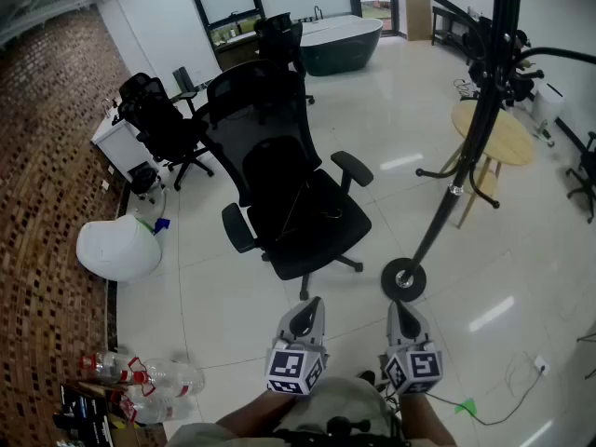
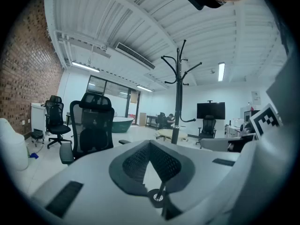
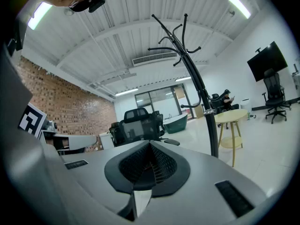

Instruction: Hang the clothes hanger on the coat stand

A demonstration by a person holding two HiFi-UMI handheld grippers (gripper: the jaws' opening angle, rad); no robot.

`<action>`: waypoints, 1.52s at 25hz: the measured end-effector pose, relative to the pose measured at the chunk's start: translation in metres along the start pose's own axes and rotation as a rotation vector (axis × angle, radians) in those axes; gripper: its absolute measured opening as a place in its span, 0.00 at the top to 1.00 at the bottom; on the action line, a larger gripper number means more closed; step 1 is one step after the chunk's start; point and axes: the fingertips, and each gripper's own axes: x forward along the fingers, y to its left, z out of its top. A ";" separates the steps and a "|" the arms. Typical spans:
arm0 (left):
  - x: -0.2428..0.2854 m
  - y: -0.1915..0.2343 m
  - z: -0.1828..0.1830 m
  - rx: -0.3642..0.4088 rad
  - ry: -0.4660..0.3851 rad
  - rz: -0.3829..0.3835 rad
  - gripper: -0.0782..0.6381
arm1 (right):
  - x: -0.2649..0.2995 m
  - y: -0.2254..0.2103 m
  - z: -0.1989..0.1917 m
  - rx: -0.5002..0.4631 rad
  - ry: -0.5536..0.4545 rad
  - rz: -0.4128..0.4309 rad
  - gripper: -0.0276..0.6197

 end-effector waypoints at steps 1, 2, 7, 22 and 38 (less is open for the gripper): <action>0.001 -0.003 0.001 0.003 0.001 0.003 0.89 | -0.001 -0.004 0.002 -0.003 -0.005 0.001 0.95; 0.002 -0.006 0.001 0.005 0.003 0.006 0.89 | -0.001 -0.008 0.004 -0.006 -0.008 0.002 0.95; 0.008 -0.008 0.002 0.026 -0.010 0.028 0.89 | 0.003 -0.022 0.005 -0.014 -0.016 0.003 0.95; 0.013 0.025 -0.001 -0.007 0.002 0.000 0.89 | 0.022 0.006 0.008 -0.037 -0.015 -0.005 0.95; -0.002 0.194 -0.014 -0.010 0.048 0.072 0.89 | 0.121 0.131 -0.013 -0.058 0.005 0.065 0.95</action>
